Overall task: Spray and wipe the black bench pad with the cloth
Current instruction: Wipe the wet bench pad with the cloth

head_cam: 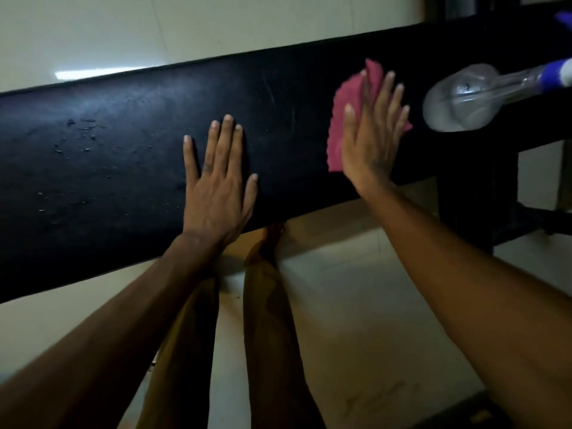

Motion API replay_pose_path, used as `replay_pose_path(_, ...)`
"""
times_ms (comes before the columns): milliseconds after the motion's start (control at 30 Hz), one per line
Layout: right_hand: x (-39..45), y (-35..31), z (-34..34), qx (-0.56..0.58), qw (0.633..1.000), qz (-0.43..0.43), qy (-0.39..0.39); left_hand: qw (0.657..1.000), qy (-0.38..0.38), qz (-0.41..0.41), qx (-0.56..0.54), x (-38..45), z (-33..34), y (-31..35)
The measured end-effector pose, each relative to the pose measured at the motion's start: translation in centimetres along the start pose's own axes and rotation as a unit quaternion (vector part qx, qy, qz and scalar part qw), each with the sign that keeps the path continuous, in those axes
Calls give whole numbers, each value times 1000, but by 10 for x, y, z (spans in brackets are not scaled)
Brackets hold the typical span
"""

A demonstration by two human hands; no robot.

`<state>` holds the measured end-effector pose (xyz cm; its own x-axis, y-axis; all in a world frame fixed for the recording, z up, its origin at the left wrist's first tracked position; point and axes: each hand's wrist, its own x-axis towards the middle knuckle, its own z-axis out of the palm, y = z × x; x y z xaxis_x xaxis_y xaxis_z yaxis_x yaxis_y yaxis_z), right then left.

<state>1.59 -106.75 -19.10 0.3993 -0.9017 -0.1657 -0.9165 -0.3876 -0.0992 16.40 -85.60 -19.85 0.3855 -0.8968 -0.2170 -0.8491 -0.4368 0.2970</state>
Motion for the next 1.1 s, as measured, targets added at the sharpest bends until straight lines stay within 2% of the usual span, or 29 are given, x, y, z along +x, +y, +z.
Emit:
replay_pose_path(67,17,-21,6,-2,1000,-5,9,1000,3,-7,-6,6,4,14)
replay_pose_path(100,15,-29,9,-3,999,-35,10,1000,5,-16,-5,8,5,18)
replay_pose_path(167,-10,-30,14,-12,989,-150,-8,999,9,-39,-5,12,7,24)
replay_pose_path(233,-42,-9,11,-34,960,-271,-57,999,13,-48,-12,13,7,26)
replay_pose_path(300,-56,20,8,-53,943,-316,-89,999,14,-48,-16,12,7,24)
replay_pose_path(433,-19,42,-1,-63,951,-286,-98,998,11,-59,2,13,11,25)
replay_pose_path(533,35,3,-3,-43,978,-197,-56,998,9,-61,-2,14,13,26)
replay_pose_path(600,57,-34,-2,-38,984,-162,-64,998,6,-55,-3,14,12,26)
replay_pose_path(700,45,-58,5,-28,977,-196,-74,998,-4,-55,-4,14,9,25)
replay_pose_path(833,-12,-18,6,8,955,-284,-85,998,0,-56,-28,15,4,26)
replay_pose_path(933,-32,7,-4,35,942,-310,-122,997,10,-64,-41,15,1,28)
replay_pose_path(1033,-24,21,-19,88,963,-233,-99,992,32,-94,-80,19,-4,38)
replay_pose_path(1100,-13,28,-28,80,978,-182,-69,984,56,-124,-115,26,-10,46)
